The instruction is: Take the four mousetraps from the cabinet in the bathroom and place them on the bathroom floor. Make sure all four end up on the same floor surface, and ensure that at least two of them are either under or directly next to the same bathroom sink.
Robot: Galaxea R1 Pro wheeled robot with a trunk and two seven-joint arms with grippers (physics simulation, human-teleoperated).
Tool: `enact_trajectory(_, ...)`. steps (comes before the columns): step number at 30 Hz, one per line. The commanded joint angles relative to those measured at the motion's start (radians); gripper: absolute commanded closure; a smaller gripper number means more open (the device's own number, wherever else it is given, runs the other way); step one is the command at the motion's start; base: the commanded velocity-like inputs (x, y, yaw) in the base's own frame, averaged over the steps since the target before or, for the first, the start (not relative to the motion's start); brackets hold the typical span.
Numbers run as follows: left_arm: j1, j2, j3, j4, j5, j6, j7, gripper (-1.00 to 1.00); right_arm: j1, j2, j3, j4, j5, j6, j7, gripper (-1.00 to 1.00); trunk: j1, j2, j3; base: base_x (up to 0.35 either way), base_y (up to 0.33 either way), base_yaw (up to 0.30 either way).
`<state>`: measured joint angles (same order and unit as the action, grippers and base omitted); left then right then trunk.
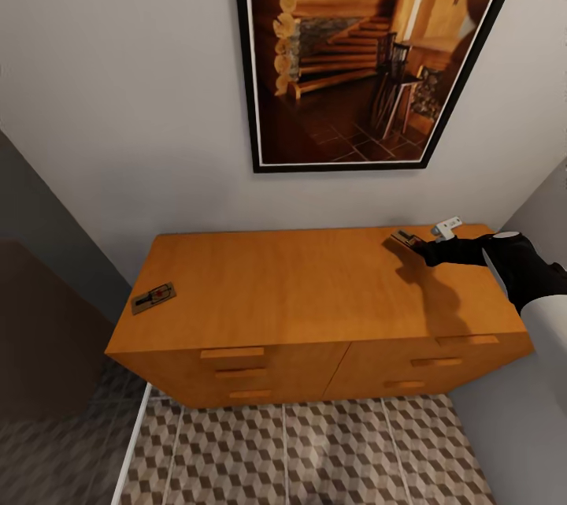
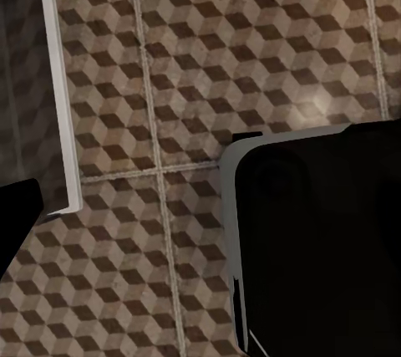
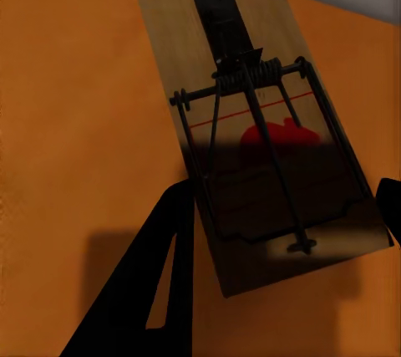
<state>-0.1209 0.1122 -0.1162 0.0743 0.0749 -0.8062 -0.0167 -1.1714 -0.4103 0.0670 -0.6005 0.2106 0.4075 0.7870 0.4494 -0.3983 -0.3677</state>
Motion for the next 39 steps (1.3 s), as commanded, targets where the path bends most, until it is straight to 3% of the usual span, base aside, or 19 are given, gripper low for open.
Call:
enact_trajectory(1, -0.002, 0.000, -0.008, 0.004, 0.008, -0.006, -0.002, -1.00, -0.001, -0.001, 0.002, -0.001, 0.006, 0.004, 0.003, 1.00, 0.001, -0.002, 0.000, 0.000, 0.000, 0.000)
enact_trajectory(16, -0.002, 0.000, -0.008, 0.004, 0.008, -0.006, -0.002, -1.00, -0.001, 0.000, 0.004, -0.001, 0.006, 0.004, 0.003, 1.00, 0.001, -0.002, 0.023, -0.024, 0.000, 0.000)
enact_trajectory(39, -0.002, 0.000, -0.008, 0.003, 0.008, -0.006, -0.002, -1.00, 0.000, 0.001, 0.004, 0.009, 0.005, 0.002, 0.003, 1.00, 0.001, -0.002, 0.026, -0.310, 0.000, 0.000)
